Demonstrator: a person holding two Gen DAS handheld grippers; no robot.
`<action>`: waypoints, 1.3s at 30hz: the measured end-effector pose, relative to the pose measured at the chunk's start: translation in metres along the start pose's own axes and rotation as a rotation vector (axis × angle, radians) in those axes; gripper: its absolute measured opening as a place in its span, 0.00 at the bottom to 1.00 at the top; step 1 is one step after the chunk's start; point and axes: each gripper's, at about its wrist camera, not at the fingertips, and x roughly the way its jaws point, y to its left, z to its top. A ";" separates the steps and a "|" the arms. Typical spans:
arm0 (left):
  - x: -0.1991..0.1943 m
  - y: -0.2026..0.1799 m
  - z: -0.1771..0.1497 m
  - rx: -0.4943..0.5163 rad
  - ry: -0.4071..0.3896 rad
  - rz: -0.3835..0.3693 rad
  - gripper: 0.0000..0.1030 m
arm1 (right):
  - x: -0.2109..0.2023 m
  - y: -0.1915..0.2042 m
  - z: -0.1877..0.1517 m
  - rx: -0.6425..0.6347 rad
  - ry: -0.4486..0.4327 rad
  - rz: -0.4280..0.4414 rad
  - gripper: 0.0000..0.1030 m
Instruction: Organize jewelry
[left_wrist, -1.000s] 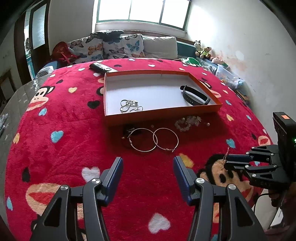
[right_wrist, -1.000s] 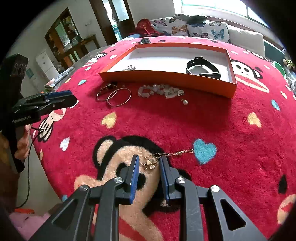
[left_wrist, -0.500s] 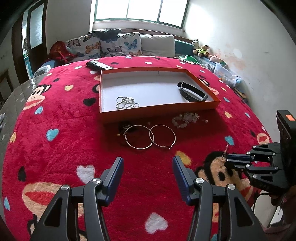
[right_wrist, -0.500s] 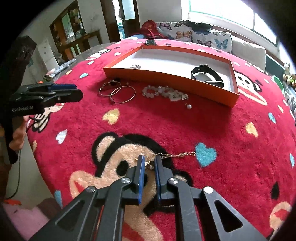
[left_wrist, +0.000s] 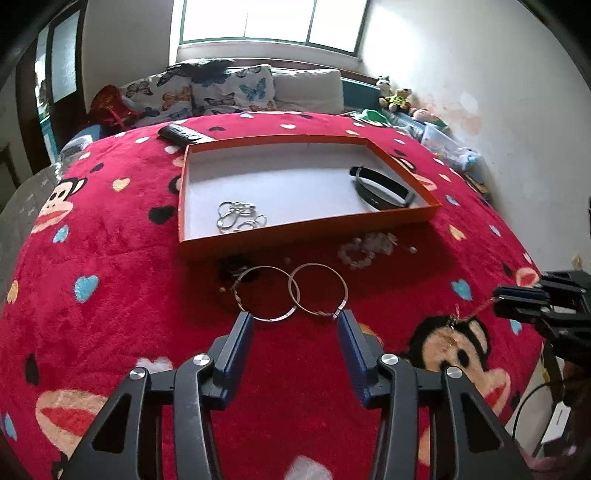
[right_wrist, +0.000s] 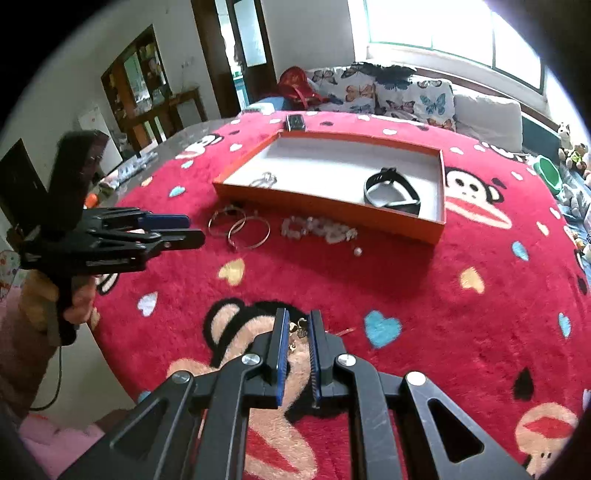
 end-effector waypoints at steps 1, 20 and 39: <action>0.001 0.001 0.001 -0.002 0.001 -0.007 0.49 | -0.001 -0.001 0.001 0.005 -0.004 0.004 0.12; 0.051 -0.035 0.022 0.034 0.053 0.048 0.61 | 0.010 -0.020 -0.007 0.049 0.007 0.048 0.12; 0.066 -0.039 0.021 0.061 0.060 0.108 0.49 | 0.018 -0.021 -0.020 0.067 0.055 0.112 0.13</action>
